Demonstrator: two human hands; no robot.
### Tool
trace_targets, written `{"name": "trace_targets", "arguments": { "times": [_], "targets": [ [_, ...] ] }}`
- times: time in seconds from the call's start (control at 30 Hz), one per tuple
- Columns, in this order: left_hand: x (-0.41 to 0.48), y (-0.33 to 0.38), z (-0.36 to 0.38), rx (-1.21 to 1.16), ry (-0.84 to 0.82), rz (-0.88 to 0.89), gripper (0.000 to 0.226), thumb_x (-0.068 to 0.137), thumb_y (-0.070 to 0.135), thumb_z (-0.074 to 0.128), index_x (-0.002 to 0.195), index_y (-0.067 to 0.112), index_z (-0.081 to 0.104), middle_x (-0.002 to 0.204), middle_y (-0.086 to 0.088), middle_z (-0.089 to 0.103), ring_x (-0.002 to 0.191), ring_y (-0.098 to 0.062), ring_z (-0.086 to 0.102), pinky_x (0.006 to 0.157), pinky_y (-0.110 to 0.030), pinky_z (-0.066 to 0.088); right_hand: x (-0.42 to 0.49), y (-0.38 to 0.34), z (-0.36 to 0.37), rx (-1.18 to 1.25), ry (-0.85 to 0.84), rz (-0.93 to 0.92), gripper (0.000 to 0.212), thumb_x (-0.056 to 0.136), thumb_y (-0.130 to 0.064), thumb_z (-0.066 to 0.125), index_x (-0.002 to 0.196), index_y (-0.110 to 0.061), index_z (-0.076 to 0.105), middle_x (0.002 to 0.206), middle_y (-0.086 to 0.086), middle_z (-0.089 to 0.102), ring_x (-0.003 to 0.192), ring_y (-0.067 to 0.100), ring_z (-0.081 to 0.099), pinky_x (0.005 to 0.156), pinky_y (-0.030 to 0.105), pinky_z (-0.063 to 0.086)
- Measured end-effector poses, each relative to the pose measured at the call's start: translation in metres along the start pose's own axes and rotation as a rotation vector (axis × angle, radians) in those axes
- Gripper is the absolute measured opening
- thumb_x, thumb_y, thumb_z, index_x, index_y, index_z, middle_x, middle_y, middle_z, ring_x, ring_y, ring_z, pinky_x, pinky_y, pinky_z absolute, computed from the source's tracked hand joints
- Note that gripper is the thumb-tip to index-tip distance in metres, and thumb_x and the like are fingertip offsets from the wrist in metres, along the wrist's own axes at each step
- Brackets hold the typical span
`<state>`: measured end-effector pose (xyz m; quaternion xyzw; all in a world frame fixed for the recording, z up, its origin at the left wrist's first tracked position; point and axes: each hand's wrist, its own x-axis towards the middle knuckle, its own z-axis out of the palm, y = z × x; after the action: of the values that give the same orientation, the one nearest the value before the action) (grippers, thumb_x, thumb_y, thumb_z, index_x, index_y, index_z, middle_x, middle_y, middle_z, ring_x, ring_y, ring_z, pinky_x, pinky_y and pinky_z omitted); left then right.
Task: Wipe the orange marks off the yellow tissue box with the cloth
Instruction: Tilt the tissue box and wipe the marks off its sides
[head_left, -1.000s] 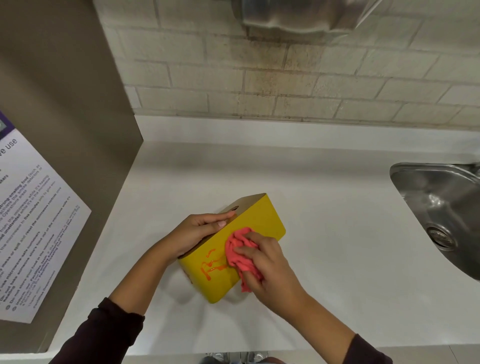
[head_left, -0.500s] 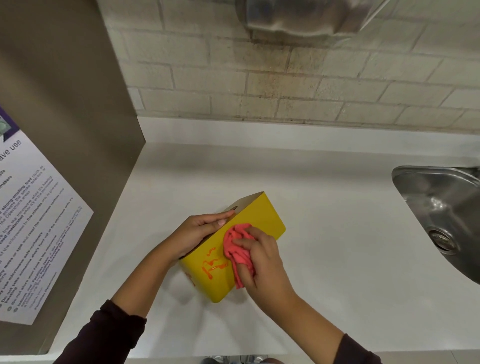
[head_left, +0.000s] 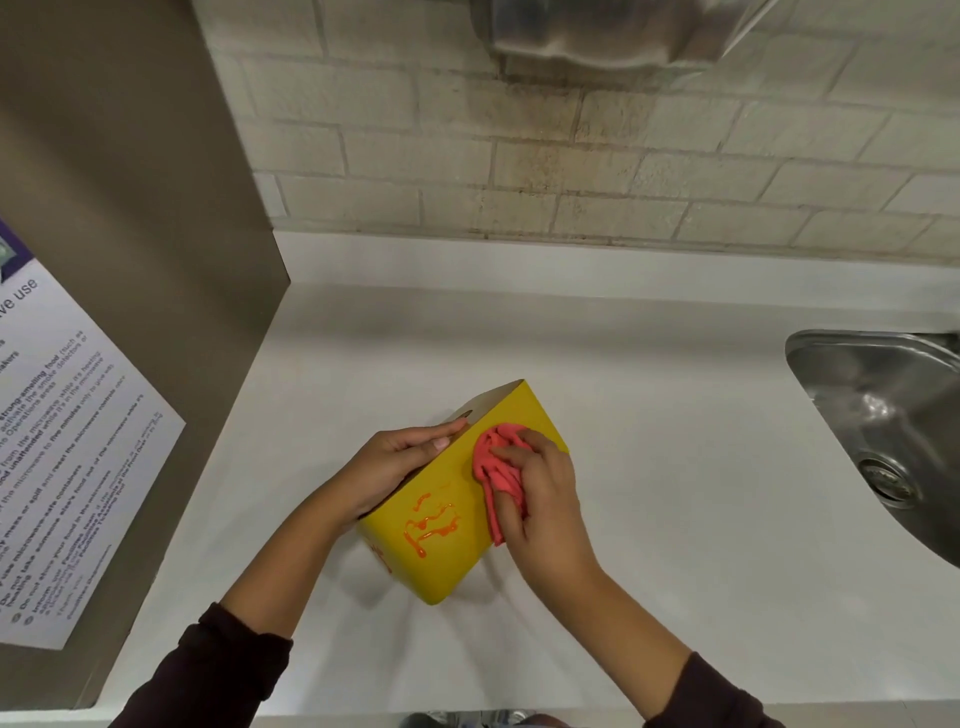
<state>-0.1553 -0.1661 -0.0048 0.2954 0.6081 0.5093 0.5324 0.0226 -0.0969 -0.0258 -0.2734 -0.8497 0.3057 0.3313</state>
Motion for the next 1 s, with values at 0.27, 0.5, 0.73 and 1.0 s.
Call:
{"name": "trace_targets", "arguments": {
  "times": [0.27,0.5,0.73,1.0],
  "targets": [
    [0.001,0.002,0.001,0.002,-0.002,0.019,0.035,0.091,0.009,0.049,0.124,0.022,0.053,0.124,-0.006,0.061,0.112,-0.022,0.059,0.096,-0.034,0.047,-0.020,0.016,-0.010,-0.077,-0.186,-0.312,0.032,0.090,-0.024,0.055,0.120,-0.013,0.051,0.133,0.005,0.043,0.119,0.023,0.044,0.100,0.029,0.035],
    [0.001,-0.001,-0.001,-0.022,0.026,0.018,0.031,0.091,0.014,0.051,0.120,0.025,0.058,0.119,-0.003,0.065,0.105,-0.018,0.063,0.084,-0.026,0.054,0.010,0.009,-0.008,-0.046,-0.045,-0.025,0.037,0.088,-0.027,0.045,0.116,-0.006,0.059,0.127,0.012,0.054,0.119,0.018,0.041,0.102,0.008,0.022],
    [0.001,0.000,0.000,-0.104,0.036,0.040,0.034,0.091,0.006,0.047,0.124,0.015,0.053,0.126,-0.010,0.059,0.110,-0.018,0.059,0.089,-0.020,0.050,0.005,-0.011,0.008,-0.036,-0.165,-0.228,0.029,0.087,-0.014,0.059,0.116,-0.012,0.057,0.131,0.014,0.052,0.110,0.026,0.047,0.098,0.015,0.027],
    [-0.001,-0.001,0.002,0.010,0.068,0.026,0.031,0.090,0.016,0.054,0.120,0.023,0.059,0.126,-0.008,0.061,0.111,-0.021,0.060,0.099,-0.039,0.046,0.009,0.013,-0.017,-0.110,-0.209,-0.293,0.031,0.087,-0.021,0.053,0.114,-0.007,0.060,0.127,0.015,0.055,0.111,0.027,0.049,0.094,0.033,0.039]
  ]
}}
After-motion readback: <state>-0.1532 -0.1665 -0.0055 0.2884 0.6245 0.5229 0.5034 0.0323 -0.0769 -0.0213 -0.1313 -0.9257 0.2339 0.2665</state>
